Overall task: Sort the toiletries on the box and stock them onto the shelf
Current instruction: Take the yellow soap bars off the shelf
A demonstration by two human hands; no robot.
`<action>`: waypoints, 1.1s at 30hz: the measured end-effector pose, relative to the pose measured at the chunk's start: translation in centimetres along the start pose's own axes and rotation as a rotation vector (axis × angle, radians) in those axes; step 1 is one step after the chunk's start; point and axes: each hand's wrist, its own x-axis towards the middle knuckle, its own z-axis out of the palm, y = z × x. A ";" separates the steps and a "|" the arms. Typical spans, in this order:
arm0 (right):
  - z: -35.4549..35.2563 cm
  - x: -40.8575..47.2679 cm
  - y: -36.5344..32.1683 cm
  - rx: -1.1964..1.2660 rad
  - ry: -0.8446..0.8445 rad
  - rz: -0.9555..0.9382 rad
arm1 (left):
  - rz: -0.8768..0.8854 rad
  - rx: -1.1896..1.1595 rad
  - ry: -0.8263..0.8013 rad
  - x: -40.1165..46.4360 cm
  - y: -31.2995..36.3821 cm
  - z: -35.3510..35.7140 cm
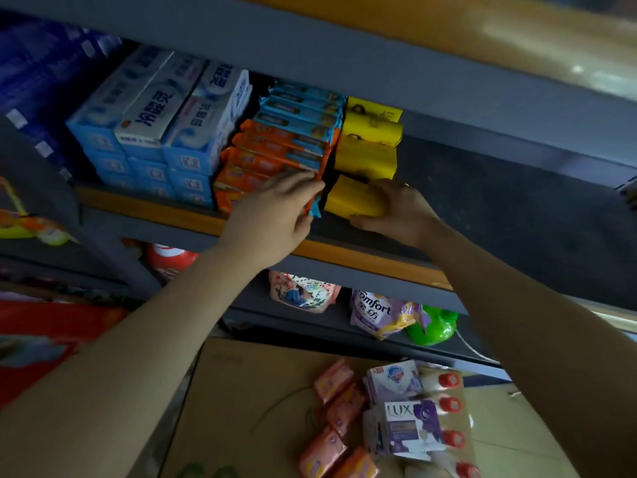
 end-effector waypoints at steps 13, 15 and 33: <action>-2.8 -3.2 -2.7 0.869 -0.260 -0.005 | -0.219 -0.729 0.093 0.0 3.2 -1.2; -2.4 -0.8 -1.7 0.684 0.113 0.053 | -0.300 -0.807 0.167 -0.2 2.7 -1.1; -1.4 4.1 -1.0 -0.527 -0.021 -0.093 | -0.731 -1.367 0.245 -2.7 2.5 -1.2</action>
